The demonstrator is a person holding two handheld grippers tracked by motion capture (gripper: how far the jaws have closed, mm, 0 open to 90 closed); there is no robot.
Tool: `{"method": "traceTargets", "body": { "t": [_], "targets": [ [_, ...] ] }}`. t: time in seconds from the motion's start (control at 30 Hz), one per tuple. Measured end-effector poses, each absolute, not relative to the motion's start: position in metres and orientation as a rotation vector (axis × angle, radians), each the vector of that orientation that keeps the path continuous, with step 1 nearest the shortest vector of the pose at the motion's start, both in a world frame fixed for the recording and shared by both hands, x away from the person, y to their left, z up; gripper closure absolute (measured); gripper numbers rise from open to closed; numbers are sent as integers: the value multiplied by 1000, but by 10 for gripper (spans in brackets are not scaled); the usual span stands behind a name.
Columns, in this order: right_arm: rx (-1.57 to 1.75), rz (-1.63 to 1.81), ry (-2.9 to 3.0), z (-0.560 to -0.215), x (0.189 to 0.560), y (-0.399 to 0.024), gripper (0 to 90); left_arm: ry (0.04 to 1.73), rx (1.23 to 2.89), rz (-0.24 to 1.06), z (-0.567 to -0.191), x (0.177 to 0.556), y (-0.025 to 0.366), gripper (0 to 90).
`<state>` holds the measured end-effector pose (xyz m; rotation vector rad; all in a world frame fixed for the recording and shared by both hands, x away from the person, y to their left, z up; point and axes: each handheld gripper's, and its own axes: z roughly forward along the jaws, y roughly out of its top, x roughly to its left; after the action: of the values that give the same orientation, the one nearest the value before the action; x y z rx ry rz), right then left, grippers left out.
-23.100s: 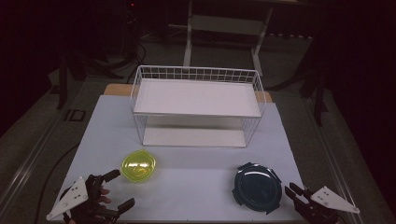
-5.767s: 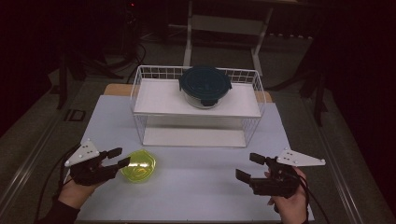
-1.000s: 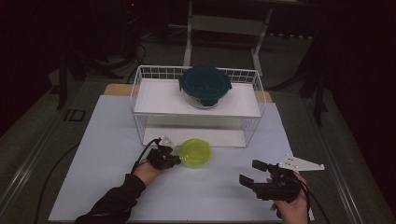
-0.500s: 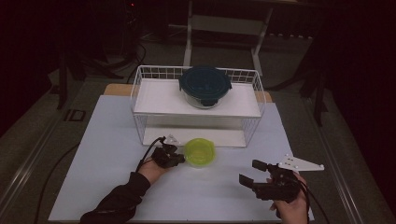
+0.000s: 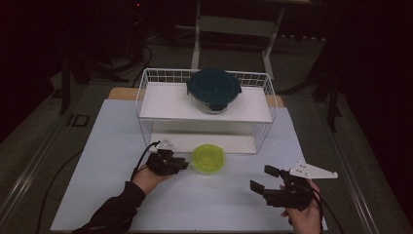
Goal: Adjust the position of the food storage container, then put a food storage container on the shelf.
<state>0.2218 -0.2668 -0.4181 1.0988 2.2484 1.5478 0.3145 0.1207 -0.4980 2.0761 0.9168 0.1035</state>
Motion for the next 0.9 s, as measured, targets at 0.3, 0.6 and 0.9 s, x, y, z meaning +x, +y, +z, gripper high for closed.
{"method": "traceTargets", "body": {
  "t": [0.3,0.6,0.9],
  "targets": [
    [1121,1526,2259,-420,232,-263,143,945,2014,41,-472,297,137,461],
    [1192,1528,2343,-424,258,-243,145,1025,1931,11,-455,300,135,381],
    [1313,1504,2369,-436,296,-224,220,1114,1874,-92,-461,320,126,340]
  ]
}}
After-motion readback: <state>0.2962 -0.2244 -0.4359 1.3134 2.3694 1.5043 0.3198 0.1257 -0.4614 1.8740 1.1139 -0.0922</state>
